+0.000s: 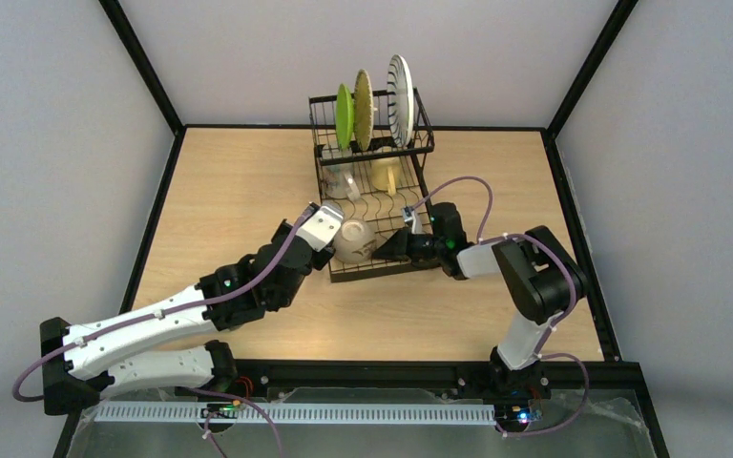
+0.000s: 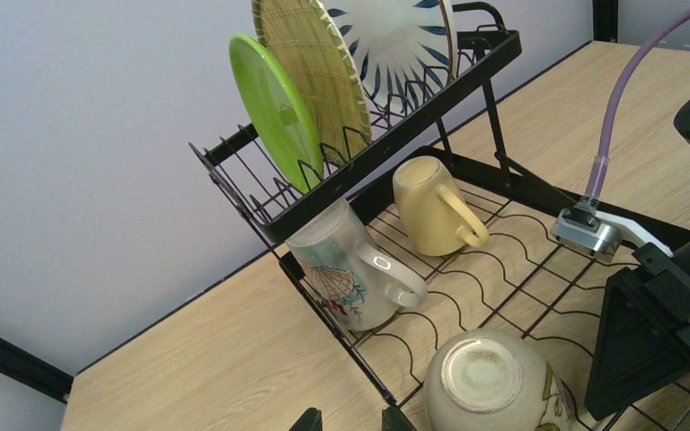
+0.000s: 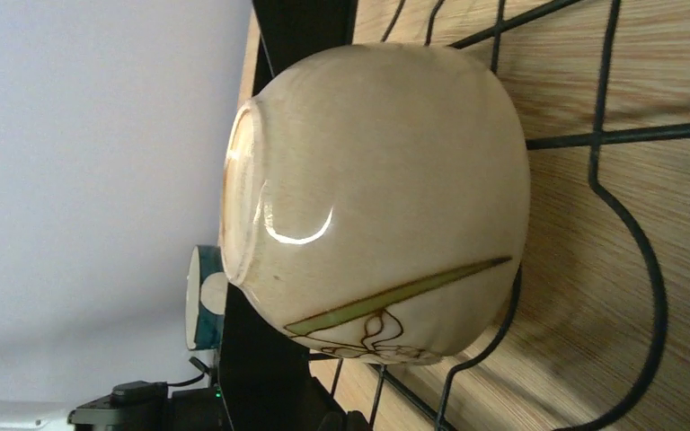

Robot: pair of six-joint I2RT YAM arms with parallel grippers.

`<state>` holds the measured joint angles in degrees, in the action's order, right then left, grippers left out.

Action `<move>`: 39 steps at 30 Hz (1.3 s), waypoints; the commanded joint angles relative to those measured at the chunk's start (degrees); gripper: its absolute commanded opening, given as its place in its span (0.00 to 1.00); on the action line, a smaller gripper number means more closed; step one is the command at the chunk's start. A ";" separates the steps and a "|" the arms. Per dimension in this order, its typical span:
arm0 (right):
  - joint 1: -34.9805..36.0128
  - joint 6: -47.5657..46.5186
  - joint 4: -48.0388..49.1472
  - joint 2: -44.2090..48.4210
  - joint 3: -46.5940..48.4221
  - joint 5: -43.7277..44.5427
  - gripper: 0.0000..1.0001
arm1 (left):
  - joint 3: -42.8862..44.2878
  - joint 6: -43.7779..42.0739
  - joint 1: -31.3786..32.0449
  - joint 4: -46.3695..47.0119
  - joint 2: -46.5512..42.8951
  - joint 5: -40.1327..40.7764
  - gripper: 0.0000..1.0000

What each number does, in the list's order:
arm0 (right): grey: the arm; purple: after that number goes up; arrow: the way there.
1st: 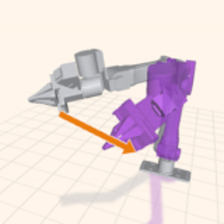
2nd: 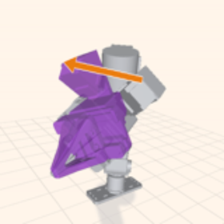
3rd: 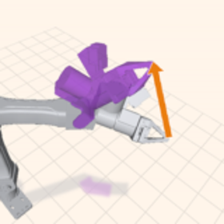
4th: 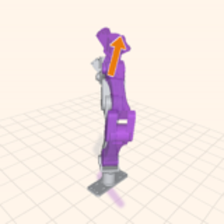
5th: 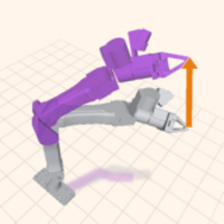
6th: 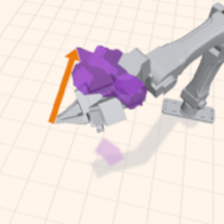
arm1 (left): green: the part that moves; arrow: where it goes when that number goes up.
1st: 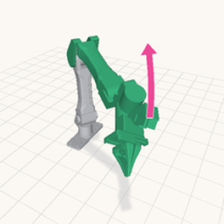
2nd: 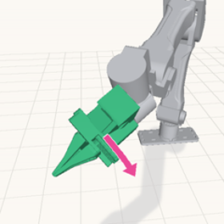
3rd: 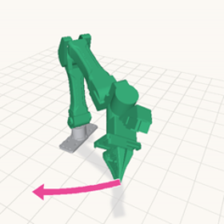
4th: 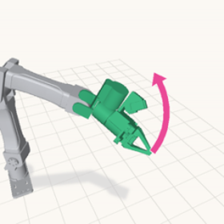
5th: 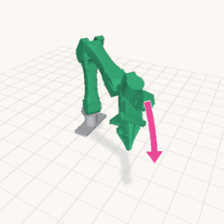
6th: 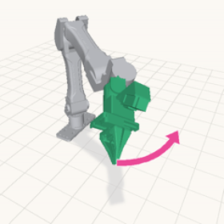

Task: Load the mixed dishes into the dish rack
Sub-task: Turn the bowl upside down over the dish rack.

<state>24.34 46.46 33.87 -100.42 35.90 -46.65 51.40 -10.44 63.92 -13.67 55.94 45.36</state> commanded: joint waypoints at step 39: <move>9.52 -25.74 -46.03 9.81 33.51 12.03 0.48 | 10.45 72.51 -0.78 -66.06 -5.06 3.28 0.61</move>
<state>32.82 22.96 -8.12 -89.23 67.83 -36.34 62.04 48.77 63.90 -70.37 47.81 51.79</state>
